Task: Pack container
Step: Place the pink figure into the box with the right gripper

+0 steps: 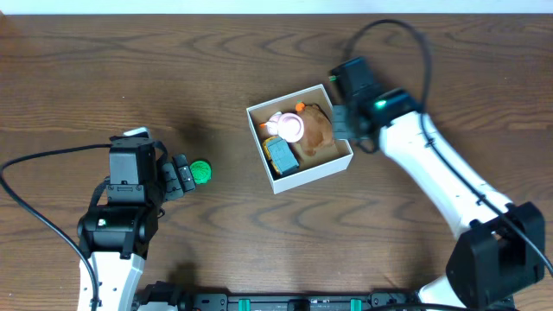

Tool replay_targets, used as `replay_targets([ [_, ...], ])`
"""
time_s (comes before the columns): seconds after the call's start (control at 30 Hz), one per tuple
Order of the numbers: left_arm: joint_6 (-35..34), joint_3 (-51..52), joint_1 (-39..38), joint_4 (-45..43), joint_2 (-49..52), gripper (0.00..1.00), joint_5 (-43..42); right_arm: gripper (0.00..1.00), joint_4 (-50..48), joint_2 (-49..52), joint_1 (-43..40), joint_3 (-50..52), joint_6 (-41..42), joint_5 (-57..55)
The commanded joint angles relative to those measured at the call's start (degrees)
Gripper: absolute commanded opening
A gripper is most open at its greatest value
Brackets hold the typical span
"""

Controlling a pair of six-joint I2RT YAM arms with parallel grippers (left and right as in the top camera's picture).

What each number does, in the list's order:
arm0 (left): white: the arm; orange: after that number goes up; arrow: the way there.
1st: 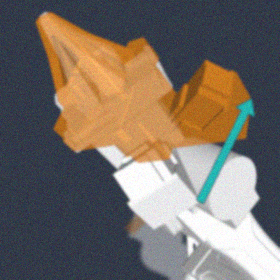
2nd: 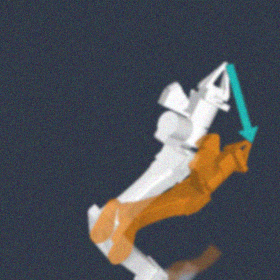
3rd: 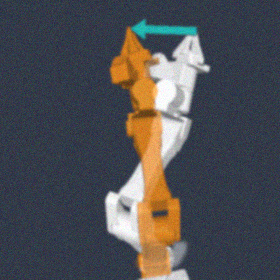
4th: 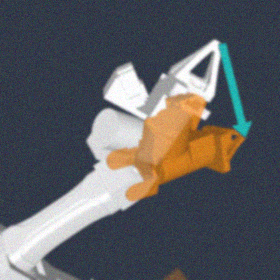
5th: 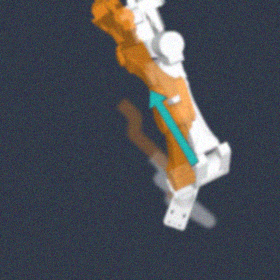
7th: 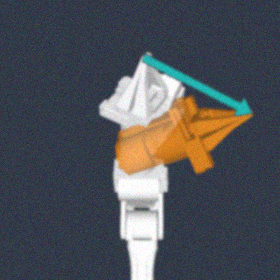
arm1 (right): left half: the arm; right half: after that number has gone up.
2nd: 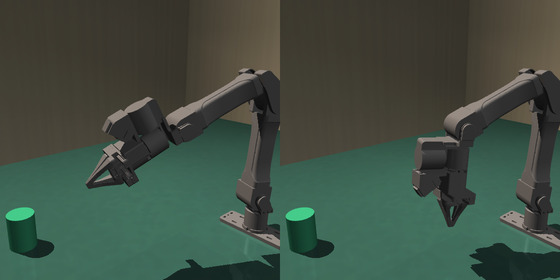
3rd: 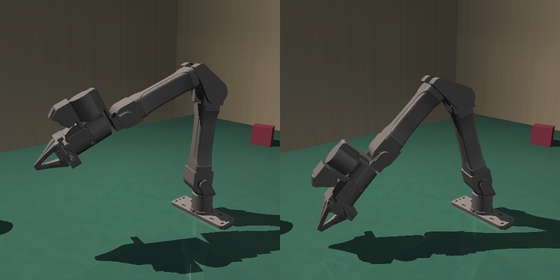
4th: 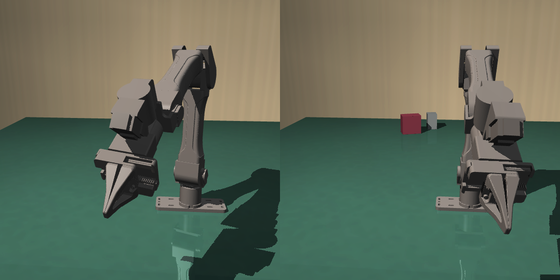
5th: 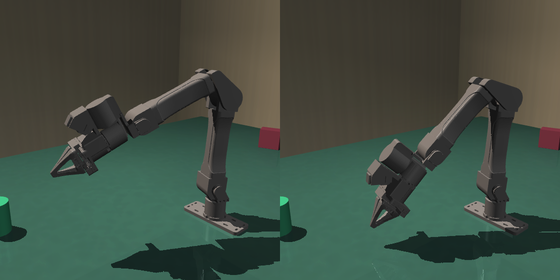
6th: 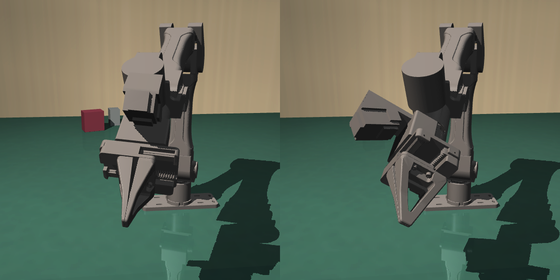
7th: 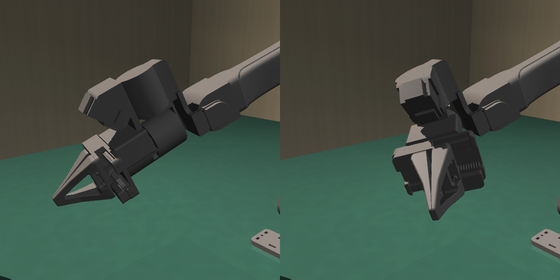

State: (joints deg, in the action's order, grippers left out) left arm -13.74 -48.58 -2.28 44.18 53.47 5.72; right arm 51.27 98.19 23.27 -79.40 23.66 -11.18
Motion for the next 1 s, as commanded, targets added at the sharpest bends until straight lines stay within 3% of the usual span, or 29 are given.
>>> replay_targets([
  [0.0, -0.55, -1.16, 0.28, 0.09, -0.42, 0.98, -0.17, 0.38, 2.19, 0.24, -3.13, -0.39, 1.84, 1.25],
  [0.17, -0.55, -1.16, 0.28, -0.09, -0.42, 0.98, -0.17, 0.39, 3.72, 0.37, -3.30, -0.20, -4.28, 3.08],
  [0.4, -0.57, -1.16, 0.28, -0.07, -0.42, 0.98, -0.17, 0.40, 3.74, 0.37, -2.95, 4.83, -5.73, 5.64],
  [0.5, -0.55, -1.16, 0.28, -0.09, -0.42, 0.98, -0.17, 0.40, 2.64, 0.37, -2.93, 7.61, -6.43, 9.66],
  [0.67, -0.57, -1.16, 0.28, -0.07, -0.42, 0.98, -0.17, 0.41, 0.33, 0.37, -2.95, 9.22, -17.42, 22.60],
  [0.97, -0.55, -1.16, 0.28, -0.07, -0.42, 0.98, -0.17, 0.43, -0.48, 0.37, -2.95, 9.22, -23.54, 30.73],
])
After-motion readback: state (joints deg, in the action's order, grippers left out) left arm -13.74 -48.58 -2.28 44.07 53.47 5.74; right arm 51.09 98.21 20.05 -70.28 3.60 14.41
